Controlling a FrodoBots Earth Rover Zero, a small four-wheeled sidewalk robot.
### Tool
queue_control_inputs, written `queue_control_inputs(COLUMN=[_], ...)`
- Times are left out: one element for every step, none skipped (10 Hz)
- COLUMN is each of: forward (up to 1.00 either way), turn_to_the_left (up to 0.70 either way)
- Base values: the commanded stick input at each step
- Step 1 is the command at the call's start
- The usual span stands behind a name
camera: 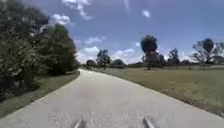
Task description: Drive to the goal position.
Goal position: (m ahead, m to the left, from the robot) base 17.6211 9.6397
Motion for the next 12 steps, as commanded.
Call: queue_control_inputs(forward=[0.5, 0.5, 0.5, 0.5, 0.5, 0.5, 0.5, 0.5, 0.5, 0.5, 0.5, 0.5], turn_to_the_left=[0.0, 0.0, 0.0, 0.0, 0.0, 0.0, 0.0, 0.35, 0.5, 0.5, 0.5, 0.0])
